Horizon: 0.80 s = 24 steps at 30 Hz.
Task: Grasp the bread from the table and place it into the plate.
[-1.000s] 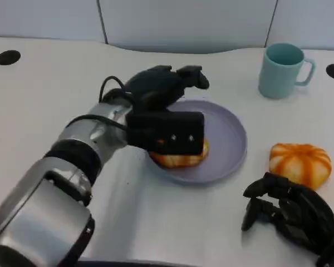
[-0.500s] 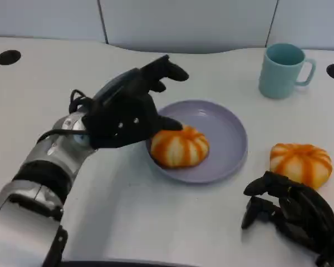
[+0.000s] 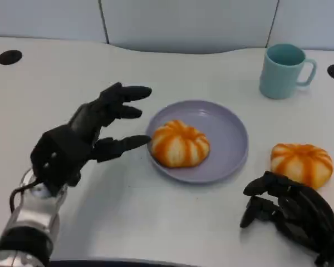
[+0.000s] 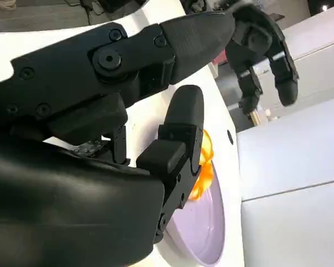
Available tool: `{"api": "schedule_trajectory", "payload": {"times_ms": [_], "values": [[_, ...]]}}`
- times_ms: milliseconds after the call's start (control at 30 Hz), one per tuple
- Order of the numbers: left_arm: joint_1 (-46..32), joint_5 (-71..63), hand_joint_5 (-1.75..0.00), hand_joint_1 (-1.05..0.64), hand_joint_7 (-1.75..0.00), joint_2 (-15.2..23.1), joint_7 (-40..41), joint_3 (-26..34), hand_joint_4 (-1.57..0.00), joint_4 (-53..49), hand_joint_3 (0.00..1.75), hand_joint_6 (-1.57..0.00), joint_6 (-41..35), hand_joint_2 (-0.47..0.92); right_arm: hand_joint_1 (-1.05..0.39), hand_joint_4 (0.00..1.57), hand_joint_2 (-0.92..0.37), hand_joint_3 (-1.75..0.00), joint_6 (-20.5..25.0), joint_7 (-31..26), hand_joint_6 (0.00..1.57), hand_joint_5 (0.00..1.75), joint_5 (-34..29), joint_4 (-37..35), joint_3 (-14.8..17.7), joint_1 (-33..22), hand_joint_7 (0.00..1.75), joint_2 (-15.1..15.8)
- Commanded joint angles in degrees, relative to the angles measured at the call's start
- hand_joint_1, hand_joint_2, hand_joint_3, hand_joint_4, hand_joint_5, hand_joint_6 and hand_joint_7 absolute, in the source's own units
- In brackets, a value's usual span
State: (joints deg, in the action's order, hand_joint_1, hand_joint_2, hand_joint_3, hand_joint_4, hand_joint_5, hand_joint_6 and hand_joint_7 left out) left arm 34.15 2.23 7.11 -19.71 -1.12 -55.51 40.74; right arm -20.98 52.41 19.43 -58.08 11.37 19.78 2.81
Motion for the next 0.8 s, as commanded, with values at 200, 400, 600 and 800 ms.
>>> {"api": "schedule_trajectory", "payload": {"times_ms": [200, 400, 600, 800], "values": [[-11.8, 11.4, -0.91, -0.74, -0.43, -1.6, -7.3, 4.8, -0.28, 14.0, 0.16, -0.4, -5.4, 0.92, -0.54, 0.62, -0.92, -0.11, 0.8, -0.9, 0.75, 1.4, -1.1, -0.6, 0.0, -1.7, 0.88, 0.8], [-18.7, 16.7, -1.08, -0.75, -0.6, -2.1, -11.6, 6.8, -0.31, 20.5, 0.13, -0.41, -8.7, 0.92, -0.5, 0.61, -0.92, -0.07, 5.1, -0.2, 0.76, 1.41, 0.0, -0.5, 0.6, -1.1, 0.85, 0.9], [-25.5, 23.9, -1.48, -0.65, -1.21, -3.8, -16.6, 9.0, -0.34, 26.6, 0.12, -0.31, -13.1, 0.92, -0.54, 0.65, -0.92, -0.1, 3.2, -0.4, 0.77, 1.37, -0.9, 0.1, 0.0, -1.6, 0.84, 1.2], [-30.9, 25.6, -1.69, -0.64, -1.44, -5.4, -16.1, 9.9, -0.32, 32.0, 0.12, -0.26, -16.9, 0.92, -0.52, 0.65, -0.92, -0.1, 3.6, -0.7, 0.76, 1.38, -0.6, -0.2, 0.2, -1.4, 0.83, 1.0]]}}
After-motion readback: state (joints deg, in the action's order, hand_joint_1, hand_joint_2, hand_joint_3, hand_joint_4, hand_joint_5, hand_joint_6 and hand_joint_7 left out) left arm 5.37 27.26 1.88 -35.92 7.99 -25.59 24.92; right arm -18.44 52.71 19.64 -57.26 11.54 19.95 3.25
